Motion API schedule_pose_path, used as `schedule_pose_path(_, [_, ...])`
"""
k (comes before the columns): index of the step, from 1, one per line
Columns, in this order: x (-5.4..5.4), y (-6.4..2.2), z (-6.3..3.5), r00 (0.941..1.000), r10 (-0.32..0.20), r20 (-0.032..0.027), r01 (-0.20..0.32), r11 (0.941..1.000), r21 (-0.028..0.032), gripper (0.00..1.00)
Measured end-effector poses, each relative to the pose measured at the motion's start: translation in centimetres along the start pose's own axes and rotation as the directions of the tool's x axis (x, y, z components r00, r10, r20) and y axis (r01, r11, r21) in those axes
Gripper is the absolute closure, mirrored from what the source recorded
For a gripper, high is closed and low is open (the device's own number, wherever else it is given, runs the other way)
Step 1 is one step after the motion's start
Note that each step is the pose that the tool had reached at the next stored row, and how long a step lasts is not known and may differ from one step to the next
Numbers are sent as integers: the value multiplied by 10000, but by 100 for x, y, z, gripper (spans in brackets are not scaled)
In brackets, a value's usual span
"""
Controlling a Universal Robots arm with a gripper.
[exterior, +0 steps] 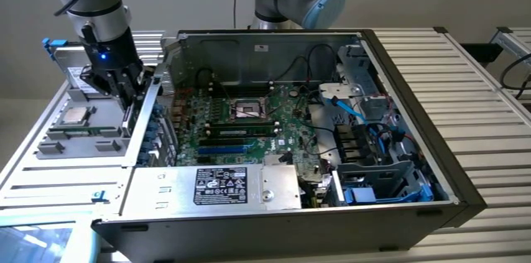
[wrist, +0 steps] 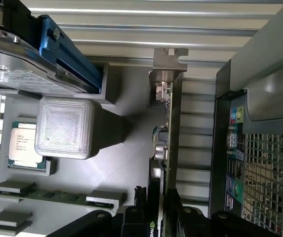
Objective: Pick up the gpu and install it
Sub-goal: 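Pick up the gpu and move the gpu toward the slot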
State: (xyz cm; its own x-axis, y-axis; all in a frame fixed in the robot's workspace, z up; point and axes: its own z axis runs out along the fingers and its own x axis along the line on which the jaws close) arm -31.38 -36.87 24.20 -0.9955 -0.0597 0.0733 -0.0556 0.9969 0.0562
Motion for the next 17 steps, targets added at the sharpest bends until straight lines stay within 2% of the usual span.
schedule_pose_path(3, [-3, 0, 2, 10000, -3, 4, 3, 10000, -2, 71])
schedule_pose_path(4, [-3, 0, 2, 10000, -4, 22, 4, 10000, 6, 71])
schedule_pose_path(5, [-4, 3, 2, 9999, -7, 132, 6, 10000, 75, 71])
schedule_pose_path(6, [-7, 7, 2, 9996, -22, 285, 17, 9999, 161, 71])
schedule_pose_path(7, [-6, 16, 4, 9992, -19, 397, 9, 9997, 252, 71])
schedule_pose_path(8, [-5, 20, 4, 9991, -19, 430, 5, 9995, 310, 71])
schedule_pose_path(17, [-5, 18, 5, 9991, -24, 427, 10, 9995, 314, 71])
